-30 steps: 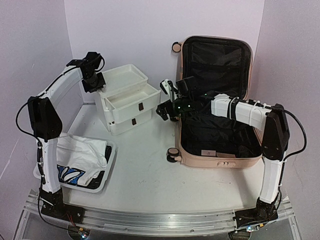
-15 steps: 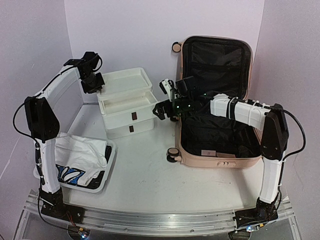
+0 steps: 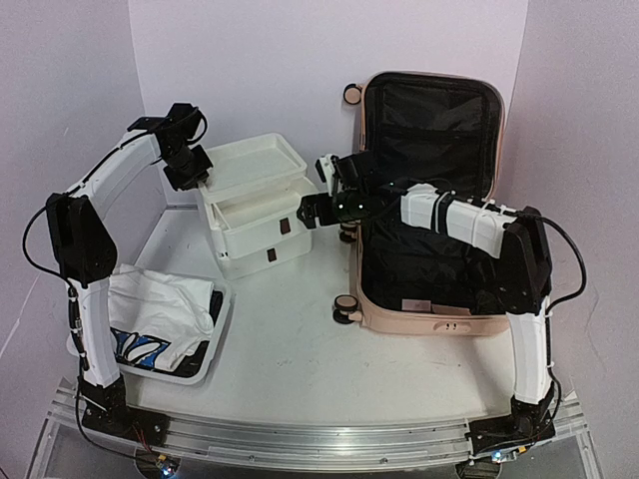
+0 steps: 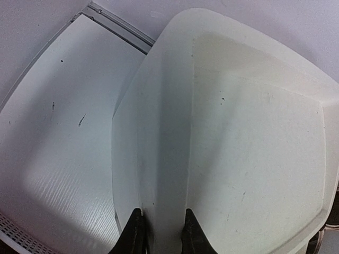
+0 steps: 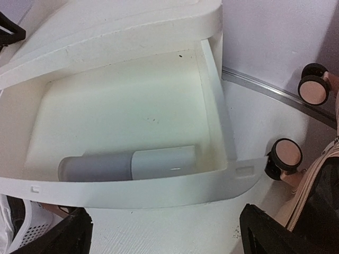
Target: Open, take out, and arrange the luggage
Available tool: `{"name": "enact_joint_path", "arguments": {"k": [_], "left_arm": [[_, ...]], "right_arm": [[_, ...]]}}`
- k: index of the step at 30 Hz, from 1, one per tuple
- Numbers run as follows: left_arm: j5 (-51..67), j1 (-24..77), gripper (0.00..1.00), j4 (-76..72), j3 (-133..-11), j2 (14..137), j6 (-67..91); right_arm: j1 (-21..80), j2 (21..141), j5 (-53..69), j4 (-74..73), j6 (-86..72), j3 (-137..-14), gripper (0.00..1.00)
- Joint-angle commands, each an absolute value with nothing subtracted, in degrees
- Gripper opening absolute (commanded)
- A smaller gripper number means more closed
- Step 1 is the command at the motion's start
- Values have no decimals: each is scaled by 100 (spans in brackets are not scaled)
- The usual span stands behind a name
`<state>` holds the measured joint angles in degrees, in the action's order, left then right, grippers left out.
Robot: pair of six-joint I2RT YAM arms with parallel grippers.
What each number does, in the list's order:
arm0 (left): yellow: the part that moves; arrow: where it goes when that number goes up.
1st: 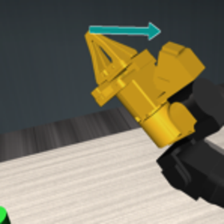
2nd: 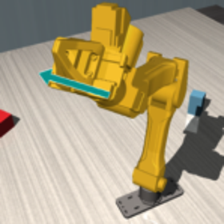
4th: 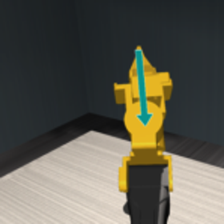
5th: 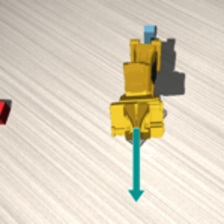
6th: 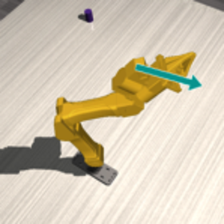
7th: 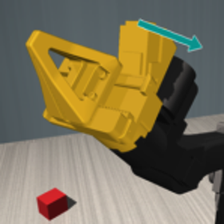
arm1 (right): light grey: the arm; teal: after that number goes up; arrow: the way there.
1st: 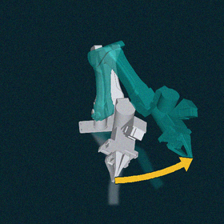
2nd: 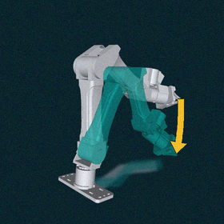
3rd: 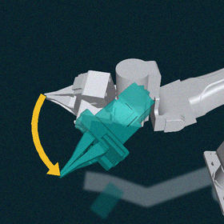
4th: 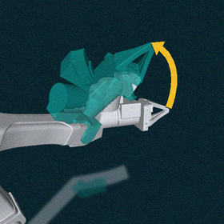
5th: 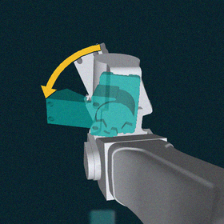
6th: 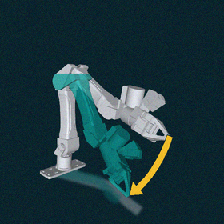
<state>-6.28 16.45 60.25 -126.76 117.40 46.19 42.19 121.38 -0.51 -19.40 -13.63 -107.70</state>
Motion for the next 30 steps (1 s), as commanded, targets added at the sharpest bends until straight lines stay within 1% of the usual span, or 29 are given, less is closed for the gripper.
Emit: {"name": "enact_joint_path", "arguments": {"k": [1, 8, 12, 15, 20, 22, 24, 26, 30], "left_arm": [[1287, 2017, 0, 6089, -12907, 11775, 5327], [1815, 2192, 0, 6082, -12966, 11869, 5149], [1904, 2268, 0, 6086, -12853, 11773, 5021], [1933, 2334, 0, 6087, -12721, 11685, 5026], [2017, 2394, 0, 6083, -12583, 11547, 5059], [2063, 2423, 0, 6083, -12571, 11531, 5062], [2074, 2434, 0, 6082, -12541, 11513, 5114], [2013, 2431, 0, 6084, -12518, 11484, 5169], [1715, 2418, 0, 6083, -12540, 11419, 5213]], "right_arm": [[4292, 12585, -464, -1529, -1648, -11606, 98], [4346, 13275, -552, -1474, -1646, -12602, 98], [4391, 13436, -485, -1338, -1563, -12834, 98], [4433, 13857, -569, -1227, -1547, -13347, 98], [4499, 14230, -1023, -1110, -1366, -13898, 98], [4537, 14194, -1216, -1014, -1201, -13820, 98], [4547, 14056, -1150, -1063, -1097, -13589, 98], [4538, 13616, -942, -1112, -1013, -12884, 98], [4532, 12296, -367, -1204, -612, -11181, 98]]}}
